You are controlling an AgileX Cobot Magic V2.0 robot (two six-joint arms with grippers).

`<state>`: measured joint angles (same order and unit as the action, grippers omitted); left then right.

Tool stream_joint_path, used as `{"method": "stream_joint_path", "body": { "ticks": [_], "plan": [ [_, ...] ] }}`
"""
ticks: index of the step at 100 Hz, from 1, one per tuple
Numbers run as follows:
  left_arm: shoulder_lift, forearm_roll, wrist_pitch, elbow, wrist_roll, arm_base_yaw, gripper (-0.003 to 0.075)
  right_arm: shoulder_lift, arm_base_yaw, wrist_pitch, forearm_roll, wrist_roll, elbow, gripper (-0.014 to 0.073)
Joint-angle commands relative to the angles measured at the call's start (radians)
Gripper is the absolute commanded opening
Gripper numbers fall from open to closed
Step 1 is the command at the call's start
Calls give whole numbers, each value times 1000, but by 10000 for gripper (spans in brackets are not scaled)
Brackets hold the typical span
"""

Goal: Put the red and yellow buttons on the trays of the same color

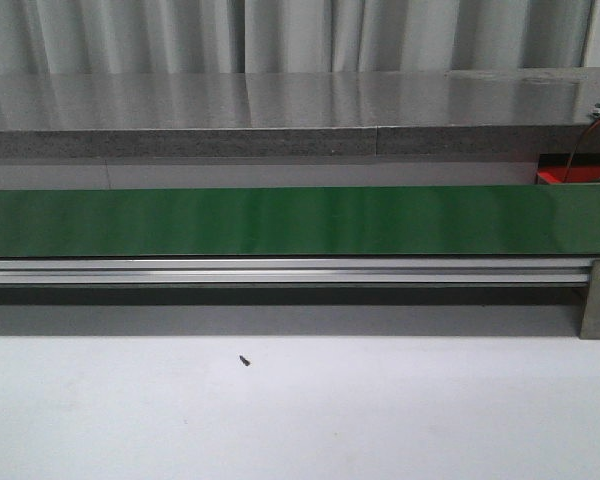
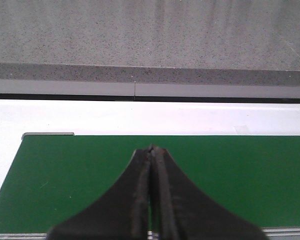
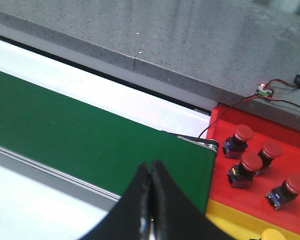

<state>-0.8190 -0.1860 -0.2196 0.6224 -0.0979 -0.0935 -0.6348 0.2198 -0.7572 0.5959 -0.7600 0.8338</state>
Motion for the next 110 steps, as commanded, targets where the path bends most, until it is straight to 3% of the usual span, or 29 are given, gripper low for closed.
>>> {"method": "stream_joint_path", "body": {
  "ticks": [1, 16, 40, 56, 76, 110],
  "plan": [
    [3, -11, 76, 30, 2, -8, -20, 2, -27, 73, 17, -6, 23, -95],
    [3, -11, 76, 30, 2, -8, -20, 19, -121, 110, -102, 66, 23, -95],
    [3, -11, 76, 30, 2, -8, -20, 80, -228, 308, -472, 522, -53, -95],
    [3, -11, 76, 30, 2, -8, -20, 149, -296, 497, -632, 711, -224, -95],
    [3, -11, 76, 30, 2, -8, -20, 311, -324, 679, -661, 769, -468, -95],
    [3, -11, 76, 30, 2, -8, -20, 645, -323, 687, -661, 781, -735, -95]
  ]
}}
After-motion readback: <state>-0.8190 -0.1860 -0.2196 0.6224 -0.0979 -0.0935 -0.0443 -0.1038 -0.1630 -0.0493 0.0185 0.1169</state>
